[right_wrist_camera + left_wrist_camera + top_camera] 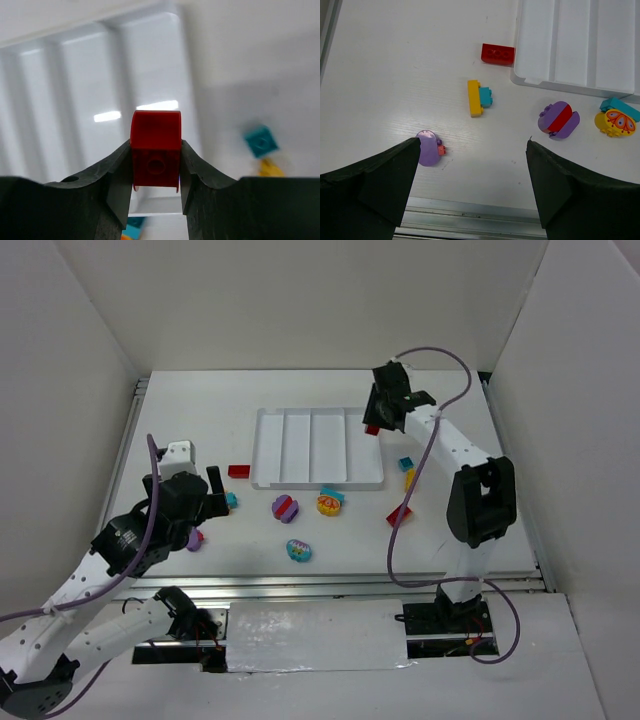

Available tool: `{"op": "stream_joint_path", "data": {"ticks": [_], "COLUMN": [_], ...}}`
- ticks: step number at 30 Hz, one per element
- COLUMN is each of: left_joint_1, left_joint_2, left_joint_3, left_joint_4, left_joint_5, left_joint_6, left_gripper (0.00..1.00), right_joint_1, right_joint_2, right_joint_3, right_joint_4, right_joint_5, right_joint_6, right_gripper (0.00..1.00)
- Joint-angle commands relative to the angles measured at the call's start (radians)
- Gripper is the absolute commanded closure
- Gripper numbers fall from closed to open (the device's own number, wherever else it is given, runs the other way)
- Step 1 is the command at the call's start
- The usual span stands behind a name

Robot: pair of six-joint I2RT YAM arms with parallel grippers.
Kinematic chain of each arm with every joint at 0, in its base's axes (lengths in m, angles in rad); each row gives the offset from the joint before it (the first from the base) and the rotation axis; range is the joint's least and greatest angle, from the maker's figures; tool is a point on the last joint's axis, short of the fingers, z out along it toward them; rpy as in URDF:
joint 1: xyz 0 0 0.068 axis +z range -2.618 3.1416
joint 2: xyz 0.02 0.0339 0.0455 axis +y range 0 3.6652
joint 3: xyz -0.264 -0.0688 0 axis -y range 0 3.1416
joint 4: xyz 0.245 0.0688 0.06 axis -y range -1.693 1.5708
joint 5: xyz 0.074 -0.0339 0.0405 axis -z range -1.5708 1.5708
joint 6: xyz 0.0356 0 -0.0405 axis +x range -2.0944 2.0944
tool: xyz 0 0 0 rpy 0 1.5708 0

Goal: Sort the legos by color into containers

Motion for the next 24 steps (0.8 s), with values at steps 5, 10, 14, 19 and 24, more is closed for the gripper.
{"op": "stream_joint_path", "data": {"ticks": [5,10,14,19,24], "left_joint_1": [0.006,0.008,0.008,0.008,0.008], "left_joint_2": [-0.034,-0.055,-0.035,-0.002,-0.002], "left_joint_3": [0.0,-0.012,-0.009,-0.006,-0.006], "left_joint_4": [0.021,0.044,0.044,0.041,0.039], "left_joint_5": [-0.015,0.001,0.008,0.015,0.012], "left_joint_6": [0.019,0.033,0.039,0.043,0.042], "left_gripper": [0.01,0.0,0.01,0.0,0.01], "right_joint_1": [0.064,0.073,0.081,0.086,0.089], "right_joint_2": [0.238,0.285,0.268,0.156,-0.011], "right_joint_3": [0.288,0.31,0.281,0.206,0.033], "right_joint_4": [-0.096,-0.093,-0.083,-0.052,-0.058], "right_joint_5": [-0.056,-0.072,-0.091,-0.086,-0.029], "right_joint_6": [-0.153,-0.145,-0.162,-0.151,-0.063], "right_gripper": [1.0,0.85,0.55,0.0,0.0]}}
